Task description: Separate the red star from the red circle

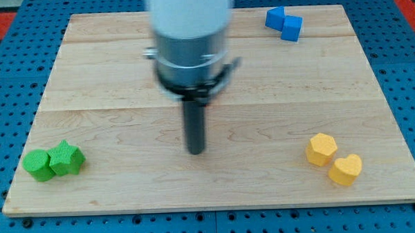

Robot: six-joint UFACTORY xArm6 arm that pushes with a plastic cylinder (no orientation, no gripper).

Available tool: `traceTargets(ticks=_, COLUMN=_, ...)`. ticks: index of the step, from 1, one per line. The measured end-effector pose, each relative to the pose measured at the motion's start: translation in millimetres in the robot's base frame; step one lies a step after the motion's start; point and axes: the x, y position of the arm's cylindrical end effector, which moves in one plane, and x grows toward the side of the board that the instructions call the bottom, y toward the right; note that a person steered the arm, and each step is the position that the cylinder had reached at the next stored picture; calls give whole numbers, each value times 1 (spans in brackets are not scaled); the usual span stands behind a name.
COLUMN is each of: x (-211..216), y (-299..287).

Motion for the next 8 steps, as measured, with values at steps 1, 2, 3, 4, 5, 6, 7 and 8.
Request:
traceTargets(ticks=1, x=-39, y=-47)
traceTargets(ticks=2, x=-83, y=-75)
traceTargets(ticks=3, x=-112, y=-25)
traceTargets(ticks=4, x=-100, y=74)
traceTargets(ticks=5, x=-80, y=122)
traceTargets(ticks=6, x=-64, y=132)
traceTargets(ticks=7, x=-56, y=156)
traceTargets(ticks=8, x=-81, y=156)
